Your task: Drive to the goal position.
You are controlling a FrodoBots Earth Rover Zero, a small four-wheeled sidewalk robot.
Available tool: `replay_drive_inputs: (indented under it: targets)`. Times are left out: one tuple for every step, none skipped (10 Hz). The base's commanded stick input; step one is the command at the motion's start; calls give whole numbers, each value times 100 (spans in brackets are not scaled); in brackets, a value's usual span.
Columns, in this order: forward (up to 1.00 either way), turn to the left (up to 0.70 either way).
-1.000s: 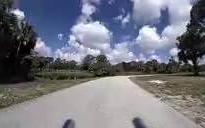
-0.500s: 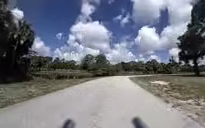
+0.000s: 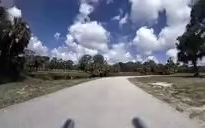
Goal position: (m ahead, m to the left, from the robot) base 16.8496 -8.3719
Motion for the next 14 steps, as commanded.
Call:
replay_drive_inputs:
  targets:
    - [70,0]
    - [70,0]
    - [70,0]
    - [70,25]
    - [70,35]
    - [70,10]
    - [70,0]
    - [70,0]
    - [70,0]
    - [70,0]
    - [70,0]
    - [70,0]
    - [70,0]
    - [70,0]
